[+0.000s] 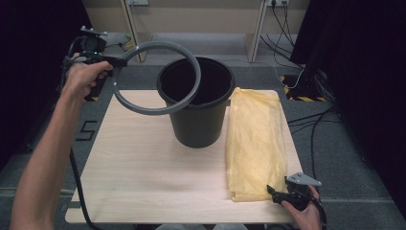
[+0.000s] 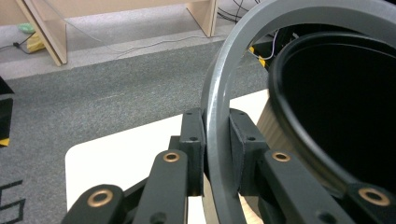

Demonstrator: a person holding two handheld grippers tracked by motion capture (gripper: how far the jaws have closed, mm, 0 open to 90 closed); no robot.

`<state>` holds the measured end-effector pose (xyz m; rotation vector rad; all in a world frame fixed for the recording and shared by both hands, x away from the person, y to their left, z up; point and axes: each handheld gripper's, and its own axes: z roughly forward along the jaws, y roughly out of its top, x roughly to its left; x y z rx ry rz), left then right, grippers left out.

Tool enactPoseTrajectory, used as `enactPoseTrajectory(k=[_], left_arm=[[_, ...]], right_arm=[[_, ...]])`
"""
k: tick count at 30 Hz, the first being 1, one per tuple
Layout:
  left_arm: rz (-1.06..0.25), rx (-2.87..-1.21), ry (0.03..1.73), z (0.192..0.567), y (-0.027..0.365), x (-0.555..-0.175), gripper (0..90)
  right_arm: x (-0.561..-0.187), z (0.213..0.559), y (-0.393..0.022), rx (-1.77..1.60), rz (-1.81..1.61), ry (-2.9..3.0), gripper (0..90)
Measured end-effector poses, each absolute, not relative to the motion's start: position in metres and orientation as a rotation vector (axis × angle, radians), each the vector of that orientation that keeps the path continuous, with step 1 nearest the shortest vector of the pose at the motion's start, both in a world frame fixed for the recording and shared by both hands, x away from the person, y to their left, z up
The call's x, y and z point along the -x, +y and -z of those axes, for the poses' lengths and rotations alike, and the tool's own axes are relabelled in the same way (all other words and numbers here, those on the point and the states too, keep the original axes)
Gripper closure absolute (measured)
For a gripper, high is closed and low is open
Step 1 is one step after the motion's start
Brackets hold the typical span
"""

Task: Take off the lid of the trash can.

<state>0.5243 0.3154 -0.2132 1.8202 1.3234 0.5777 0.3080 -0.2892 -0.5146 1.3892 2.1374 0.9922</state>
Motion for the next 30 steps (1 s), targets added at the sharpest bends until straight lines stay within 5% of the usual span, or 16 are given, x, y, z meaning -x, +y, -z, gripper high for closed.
enactPoseTrajectory(k=[30], left_arm=[[-0.579, -1.710, 1.444, 0.267, 0.452, -0.466, 77.2]], right_arm=[[-0.309, 0.515, -0.286, -1.382, -0.990, 2.152, 18.8]])
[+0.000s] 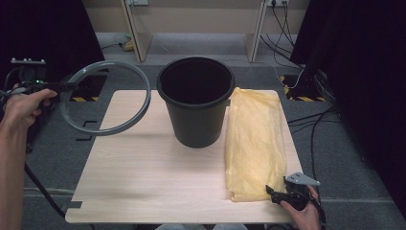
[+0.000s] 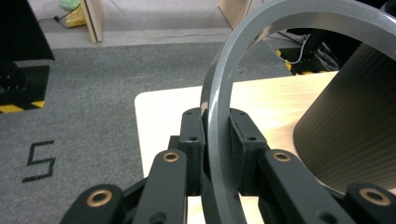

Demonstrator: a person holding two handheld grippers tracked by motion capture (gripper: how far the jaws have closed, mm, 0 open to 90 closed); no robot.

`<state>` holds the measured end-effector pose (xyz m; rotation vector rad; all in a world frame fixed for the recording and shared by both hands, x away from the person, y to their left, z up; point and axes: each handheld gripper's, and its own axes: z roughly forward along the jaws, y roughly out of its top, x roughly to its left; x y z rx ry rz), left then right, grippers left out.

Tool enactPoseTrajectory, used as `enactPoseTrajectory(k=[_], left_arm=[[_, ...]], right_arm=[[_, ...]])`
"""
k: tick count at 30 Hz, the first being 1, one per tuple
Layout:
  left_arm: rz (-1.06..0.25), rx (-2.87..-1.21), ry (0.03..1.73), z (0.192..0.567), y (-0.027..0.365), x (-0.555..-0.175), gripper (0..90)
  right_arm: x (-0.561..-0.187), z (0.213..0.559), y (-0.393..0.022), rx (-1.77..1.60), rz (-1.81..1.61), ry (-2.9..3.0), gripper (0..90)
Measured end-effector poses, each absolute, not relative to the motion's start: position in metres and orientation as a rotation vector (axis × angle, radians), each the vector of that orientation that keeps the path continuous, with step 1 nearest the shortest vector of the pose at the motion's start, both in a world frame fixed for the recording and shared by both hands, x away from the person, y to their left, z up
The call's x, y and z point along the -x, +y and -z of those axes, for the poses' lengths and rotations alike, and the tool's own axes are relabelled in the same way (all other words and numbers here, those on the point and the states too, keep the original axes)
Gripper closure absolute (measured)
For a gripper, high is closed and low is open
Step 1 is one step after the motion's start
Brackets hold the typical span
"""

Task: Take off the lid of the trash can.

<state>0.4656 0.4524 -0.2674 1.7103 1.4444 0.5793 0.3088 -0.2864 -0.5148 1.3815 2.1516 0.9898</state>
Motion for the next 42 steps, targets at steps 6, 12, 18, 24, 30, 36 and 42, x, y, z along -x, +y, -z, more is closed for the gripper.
enactPoseTrajectory(k=[6, 12, 18, 24, 30, 36, 42], left_arm=[[-0.581, -1.697, 1.470, 0.293, 0.460, -0.465, 77.0], [-0.599, -1.707, 1.527, 0.331, 0.463, -0.473, 77.0], [-0.578, -1.721, 1.569, 0.371, 0.459, -0.481, 76.8], [-0.569, -1.745, 1.590, 0.399, 0.454, -0.486, 76.6], [-0.551, -1.765, 1.616, 0.427, 0.449, -0.488, 76.5], [-0.529, -1.771, 1.646, 0.453, 0.447, -0.488, 76.3], [-0.496, -1.772, 1.667, 0.473, 0.447, -0.485, 76.1]], right_arm=[[-0.309, 0.515, -0.286, -1.380, -0.989, 2.151, 18.8], [-0.309, 0.515, -0.286, -1.381, -0.992, 2.151, 18.8], [-0.309, 0.515, -0.286, -1.381, -0.992, 2.151, 18.8], [-0.309, 0.515, -0.286, -1.379, -0.991, 2.151, 18.9], [-0.308, 0.515, -0.286, -1.383, -0.994, 2.152, 18.9], [-0.308, 0.515, -0.286, -1.382, -0.993, 2.151, 18.8], [-0.308, 0.515, -0.286, -1.382, -0.993, 2.151, 18.9]])
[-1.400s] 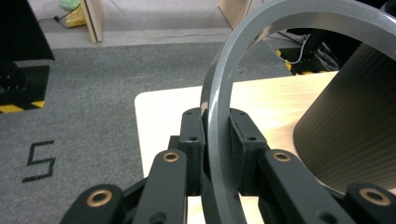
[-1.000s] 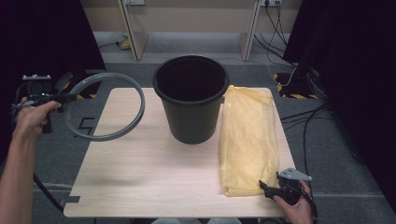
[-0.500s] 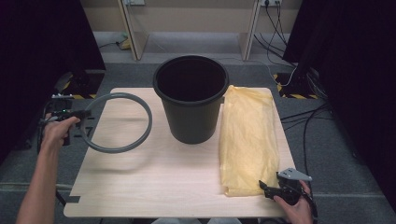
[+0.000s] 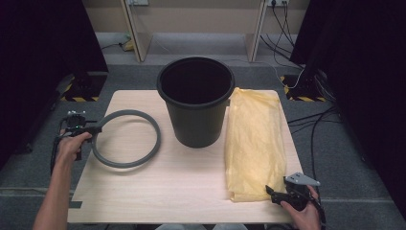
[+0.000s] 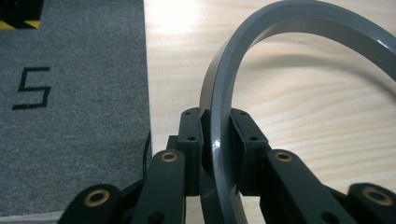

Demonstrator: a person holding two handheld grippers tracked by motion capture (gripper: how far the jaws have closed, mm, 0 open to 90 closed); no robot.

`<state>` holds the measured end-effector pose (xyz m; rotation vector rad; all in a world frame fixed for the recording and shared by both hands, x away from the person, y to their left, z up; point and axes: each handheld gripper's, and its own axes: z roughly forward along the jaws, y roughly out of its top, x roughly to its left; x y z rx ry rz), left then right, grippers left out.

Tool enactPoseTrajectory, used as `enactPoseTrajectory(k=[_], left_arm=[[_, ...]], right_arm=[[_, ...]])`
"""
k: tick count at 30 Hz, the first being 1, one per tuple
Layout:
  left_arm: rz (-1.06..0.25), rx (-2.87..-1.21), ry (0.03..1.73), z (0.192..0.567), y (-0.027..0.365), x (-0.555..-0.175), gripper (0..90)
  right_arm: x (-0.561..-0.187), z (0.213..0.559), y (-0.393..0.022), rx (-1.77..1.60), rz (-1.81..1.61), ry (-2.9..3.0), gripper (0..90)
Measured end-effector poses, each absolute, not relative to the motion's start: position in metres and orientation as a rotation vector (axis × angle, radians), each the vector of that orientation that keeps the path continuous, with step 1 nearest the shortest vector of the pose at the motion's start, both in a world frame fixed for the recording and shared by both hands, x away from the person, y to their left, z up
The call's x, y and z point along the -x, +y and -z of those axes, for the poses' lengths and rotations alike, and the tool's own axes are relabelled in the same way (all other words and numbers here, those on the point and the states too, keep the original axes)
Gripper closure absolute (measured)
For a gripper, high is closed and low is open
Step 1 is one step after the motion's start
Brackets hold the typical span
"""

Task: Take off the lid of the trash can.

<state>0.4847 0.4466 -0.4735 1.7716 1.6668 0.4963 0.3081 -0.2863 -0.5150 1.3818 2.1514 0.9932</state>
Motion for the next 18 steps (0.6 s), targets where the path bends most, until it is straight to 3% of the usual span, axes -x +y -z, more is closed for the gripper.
enactPoseTrajectory(k=[14, 18], left_arm=[[-0.469, -1.762, 1.692, 0.501, 0.446, -0.481, 74.7], [-0.446, -1.764, 1.696, 0.505, 0.445, -0.482, 69.7]], right_arm=[[-0.308, 0.515, -0.286, -1.381, -0.993, 2.151, 18.8], [-0.308, 0.515, -0.286, -1.380, -0.993, 2.150, 18.8]])
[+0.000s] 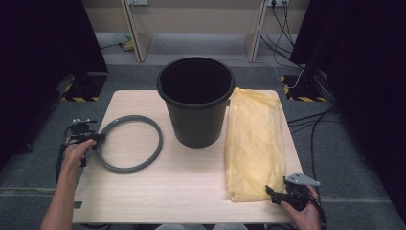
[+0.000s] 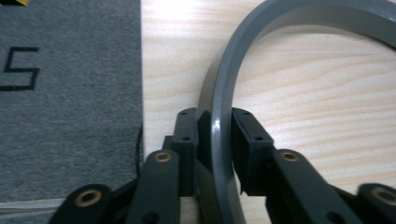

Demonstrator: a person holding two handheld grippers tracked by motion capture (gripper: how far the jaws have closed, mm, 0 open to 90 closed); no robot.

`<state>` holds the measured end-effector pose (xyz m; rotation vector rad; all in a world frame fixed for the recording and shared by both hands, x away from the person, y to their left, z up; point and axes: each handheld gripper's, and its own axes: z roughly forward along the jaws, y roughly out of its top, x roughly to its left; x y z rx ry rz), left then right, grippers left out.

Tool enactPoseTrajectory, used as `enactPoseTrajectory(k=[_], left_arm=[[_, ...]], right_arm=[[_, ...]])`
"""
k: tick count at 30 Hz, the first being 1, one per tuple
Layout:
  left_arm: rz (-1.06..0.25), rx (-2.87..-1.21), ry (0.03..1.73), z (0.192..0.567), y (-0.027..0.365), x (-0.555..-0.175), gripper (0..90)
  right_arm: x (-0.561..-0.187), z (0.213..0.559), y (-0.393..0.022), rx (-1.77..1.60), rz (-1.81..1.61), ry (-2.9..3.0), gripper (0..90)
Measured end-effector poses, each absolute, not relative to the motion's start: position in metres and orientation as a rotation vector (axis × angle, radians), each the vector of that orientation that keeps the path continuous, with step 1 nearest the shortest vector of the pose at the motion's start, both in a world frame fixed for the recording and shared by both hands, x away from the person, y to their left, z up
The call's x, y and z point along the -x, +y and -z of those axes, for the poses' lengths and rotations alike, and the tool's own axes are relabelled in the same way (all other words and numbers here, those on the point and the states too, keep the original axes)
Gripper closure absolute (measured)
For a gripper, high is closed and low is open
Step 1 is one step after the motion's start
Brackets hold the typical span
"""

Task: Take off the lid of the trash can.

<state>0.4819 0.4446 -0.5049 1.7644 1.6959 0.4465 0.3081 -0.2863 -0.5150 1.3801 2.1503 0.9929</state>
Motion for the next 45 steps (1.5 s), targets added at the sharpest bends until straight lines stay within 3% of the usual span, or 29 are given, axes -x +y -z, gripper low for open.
enactPoseTrajectory(k=[2, 4, 10, 14, 20, 28, 35, 45], left_arm=[[-0.464, -1.771, 1.708, 0.505, 0.444, -0.482, 63.9], [-0.501, -1.764, 1.734, 0.501, 0.442, -0.482, 51.7], [-0.577, -1.749, 1.674, 0.478, 0.430, -0.464, 32.4], [-0.488, -1.734, 1.582, 0.460, 0.415, -0.444, 21.8], [-0.455, -1.751, 1.466, 0.452, 0.391, -0.410, 17.0], [-0.453, -1.782, 1.339, 0.460, 0.355, -0.367, 16.9], [-0.372, -1.796, 1.295, 0.479, 0.330, -0.345, 16.9], [-0.372, -1.868, 1.214, 0.501, 0.294, -0.324, 16.9]], right_arm=[[-0.308, 0.515, -0.286, -1.380, -0.993, 2.150, 18.8], [-0.308, 0.515, -0.286, -1.381, -0.993, 2.149, 18.8], [-0.307, 0.511, -0.289, -1.385, -1.001, 2.132, 18.8], [-0.305, 0.506, -0.290, -1.388, -1.017, 2.105, 18.9], [-0.304, 0.501, -0.294, -1.391, -1.028, 2.075, 18.6], [-0.304, 0.499, -0.294, -1.394, -1.038, 2.067, 18.0], [-0.305, 0.497, -0.295, -1.387, -1.038, 2.058, 17.9], [-0.307, 0.497, -0.295, -1.391, -1.033, 2.065, 17.9]])
